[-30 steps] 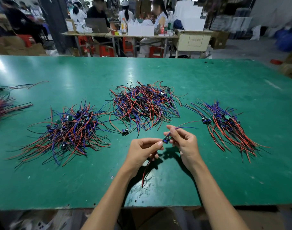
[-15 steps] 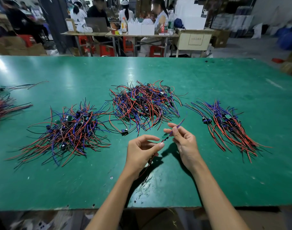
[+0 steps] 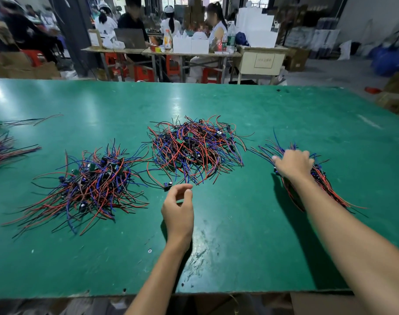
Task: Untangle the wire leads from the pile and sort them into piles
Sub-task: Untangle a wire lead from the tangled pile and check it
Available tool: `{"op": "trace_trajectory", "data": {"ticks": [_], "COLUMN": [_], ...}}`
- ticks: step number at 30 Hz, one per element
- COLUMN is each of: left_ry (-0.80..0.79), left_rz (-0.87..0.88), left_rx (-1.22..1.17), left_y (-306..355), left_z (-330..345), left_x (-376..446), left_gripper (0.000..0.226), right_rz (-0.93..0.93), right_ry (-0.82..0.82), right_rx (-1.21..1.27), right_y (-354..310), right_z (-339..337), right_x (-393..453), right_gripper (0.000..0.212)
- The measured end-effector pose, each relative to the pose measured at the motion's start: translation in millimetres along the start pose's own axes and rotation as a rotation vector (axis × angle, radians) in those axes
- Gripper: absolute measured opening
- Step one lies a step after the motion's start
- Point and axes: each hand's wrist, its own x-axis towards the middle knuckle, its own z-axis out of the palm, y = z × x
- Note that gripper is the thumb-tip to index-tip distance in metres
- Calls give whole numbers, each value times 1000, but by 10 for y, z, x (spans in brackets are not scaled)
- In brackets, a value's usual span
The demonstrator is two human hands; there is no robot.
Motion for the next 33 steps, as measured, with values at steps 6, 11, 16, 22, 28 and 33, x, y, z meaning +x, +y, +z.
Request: {"op": "trace_trajectory", "data": {"ticks": [6, 11, 16, 22, 28, 33], "left_ry": [219, 314, 275, 268, 309, 345], "left_rz": [78, 39, 14, -77, -81, -76], "left_rx": [138, 74, 12, -113, -78, -122], "left_y": [7, 74, 95, 77, 63, 82], "left_z": [-33, -59, -70, -82, -70, -95], "left_x": [2, -14, -29, 19, 8, -12], "left_gripper": [40, 41, 40, 21, 25, 31], "right_rz": [-601, -1018, -839, -894, -961, -1003], "right_ry": [-27, -178, -72, 380, -79, -14], "right_rx": [262, 230, 266, 556, 340, 279], "right_y": [-541, -1255, -1415, -1148, -1045, -1112], "right_z": [279, 761, 961, 866, 835, 844], "right_x": [-702, -1462, -1582, -1687, -1678, -1729], "right_gripper": [34, 50, 28, 3, 48, 21]}}
